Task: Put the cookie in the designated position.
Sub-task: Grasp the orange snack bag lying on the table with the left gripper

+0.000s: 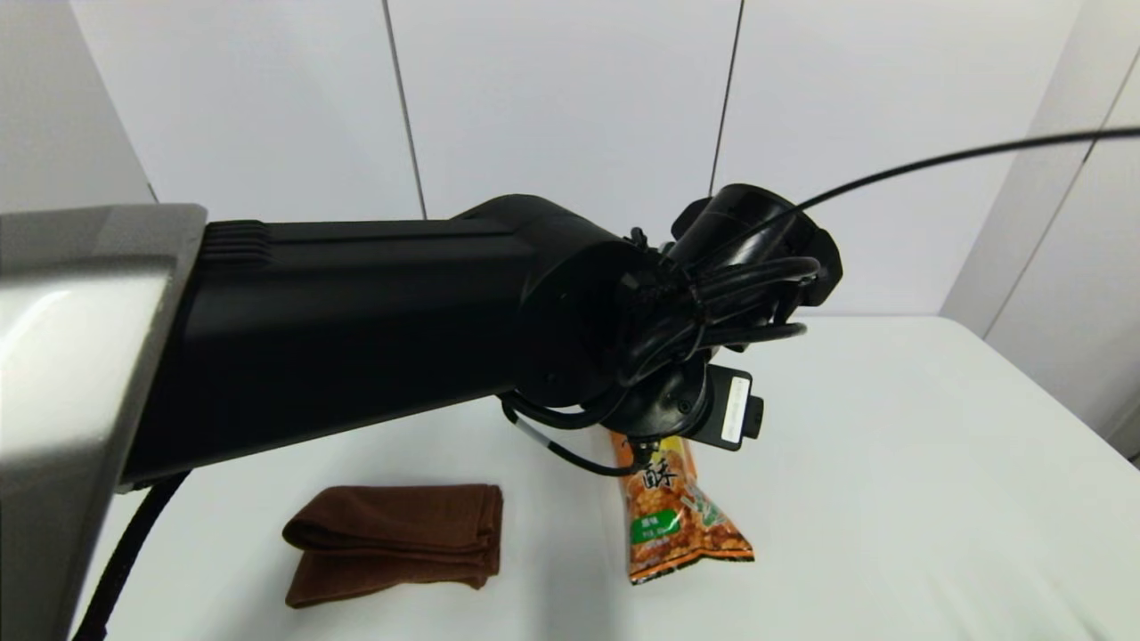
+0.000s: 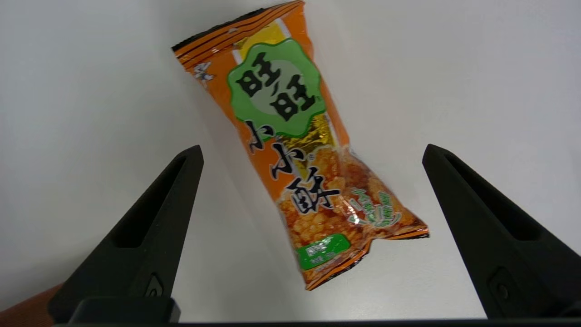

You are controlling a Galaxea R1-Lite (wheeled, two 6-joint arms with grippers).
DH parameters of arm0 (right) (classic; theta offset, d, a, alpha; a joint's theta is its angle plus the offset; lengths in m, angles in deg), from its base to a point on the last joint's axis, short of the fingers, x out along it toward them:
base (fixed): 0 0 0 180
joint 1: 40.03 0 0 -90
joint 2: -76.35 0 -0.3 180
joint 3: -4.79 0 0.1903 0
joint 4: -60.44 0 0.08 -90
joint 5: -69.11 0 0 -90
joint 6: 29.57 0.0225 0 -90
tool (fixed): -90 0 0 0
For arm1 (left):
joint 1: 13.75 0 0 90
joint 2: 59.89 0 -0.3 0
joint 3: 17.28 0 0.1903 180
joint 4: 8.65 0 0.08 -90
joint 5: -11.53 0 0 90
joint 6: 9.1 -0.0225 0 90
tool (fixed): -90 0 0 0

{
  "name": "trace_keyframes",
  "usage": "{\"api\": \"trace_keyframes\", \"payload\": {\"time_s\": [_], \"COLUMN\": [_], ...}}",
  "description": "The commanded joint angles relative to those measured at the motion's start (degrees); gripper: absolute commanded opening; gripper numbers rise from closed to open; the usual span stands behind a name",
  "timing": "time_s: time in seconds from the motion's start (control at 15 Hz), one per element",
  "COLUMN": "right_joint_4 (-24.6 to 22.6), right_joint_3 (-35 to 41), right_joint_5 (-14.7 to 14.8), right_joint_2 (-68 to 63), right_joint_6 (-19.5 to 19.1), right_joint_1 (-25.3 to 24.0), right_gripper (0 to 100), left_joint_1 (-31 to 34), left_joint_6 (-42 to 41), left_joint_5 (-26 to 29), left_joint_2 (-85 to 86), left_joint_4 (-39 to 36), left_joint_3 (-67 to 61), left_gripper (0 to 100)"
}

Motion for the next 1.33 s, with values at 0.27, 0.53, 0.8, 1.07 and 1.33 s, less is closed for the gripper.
{"api": "trace_keyframes", "payload": {"time_s": [0.27,0.53,0.8,1.07,1.33], "right_joint_4": [-0.03,-0.03,-0.03,-0.03,-0.03], "right_joint_3": [0.53,0.53,0.53,0.53,0.53], "right_joint_5": [-0.04,-0.04,-0.04,-0.04,-0.04], "right_joint_2": [0.0,-0.09,0.0,0.0,-0.09], "right_joint_6": [-0.02,-0.02,-0.02,-0.02,-0.02], "right_joint_1": [-0.02,-0.02,-0.02,0.06,0.06], "right_gripper": [100,100,100,100,100], "left_joint_1": [-0.11,0.07,0.51,0.77,1.21], "left_joint_6": [2.59,4.7,6.63,11.56,15.25], "left_joint_5": [0.48,-0.22,-0.13,-0.22,-0.04], "left_joint_2": [-3.57,-5.59,-6.73,-8.05,-9.02], "left_joint_4": [-2.02,-2.46,-1.58,0.09,0.18], "left_joint_3": [-0.09,-0.18,-0.35,-0.35,-0.53], "left_gripper": [100,100,100,100,100]}}
